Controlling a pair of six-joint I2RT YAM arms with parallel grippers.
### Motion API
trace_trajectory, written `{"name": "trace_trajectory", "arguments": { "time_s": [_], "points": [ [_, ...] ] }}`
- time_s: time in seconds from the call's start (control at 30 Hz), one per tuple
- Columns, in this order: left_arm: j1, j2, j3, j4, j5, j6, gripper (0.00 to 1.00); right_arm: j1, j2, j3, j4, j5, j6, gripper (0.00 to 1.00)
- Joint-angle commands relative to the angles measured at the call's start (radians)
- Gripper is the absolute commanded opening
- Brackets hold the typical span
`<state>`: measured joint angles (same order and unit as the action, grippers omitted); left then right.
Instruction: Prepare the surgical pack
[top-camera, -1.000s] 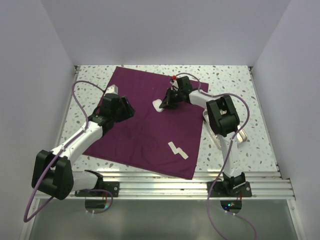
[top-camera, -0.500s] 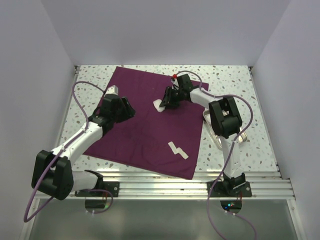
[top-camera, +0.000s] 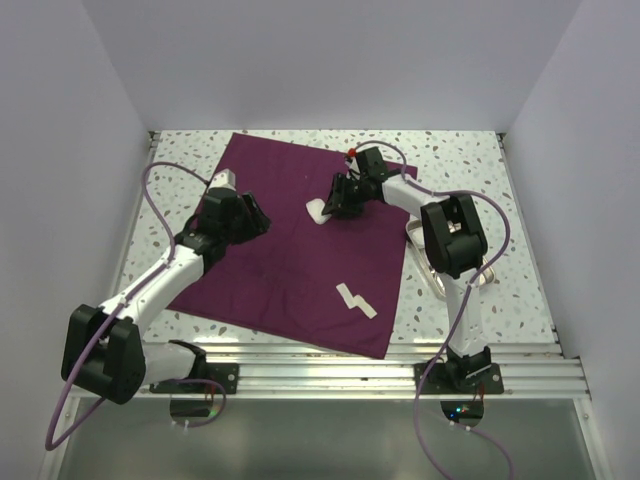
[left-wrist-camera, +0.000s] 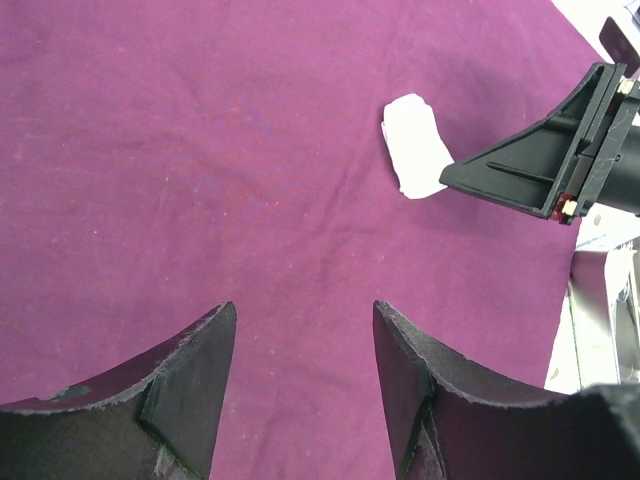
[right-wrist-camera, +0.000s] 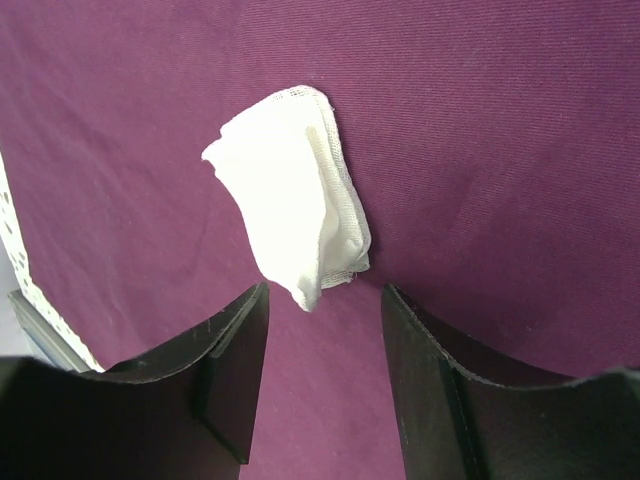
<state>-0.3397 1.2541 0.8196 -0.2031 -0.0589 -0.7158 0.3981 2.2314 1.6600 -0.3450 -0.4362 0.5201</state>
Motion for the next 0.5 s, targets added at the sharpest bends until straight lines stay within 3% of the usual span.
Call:
{"name": "trace_trajectory", "arguments": {
  "time_s": [0.0, 0.47],
  "points": [
    [0.008, -0.021, -0.01, 0.034, -0.001, 0.022, 0.61, -0.004, -0.007, 0.029, 0.008, -0.001, -0.009, 0.53],
    [0.008, -0.016, -0.008, 0.041, 0.005, 0.022, 0.61, -0.004, 0.039, 0.047, 0.034, -0.019, 0.08, 0.47]
  ]
}}
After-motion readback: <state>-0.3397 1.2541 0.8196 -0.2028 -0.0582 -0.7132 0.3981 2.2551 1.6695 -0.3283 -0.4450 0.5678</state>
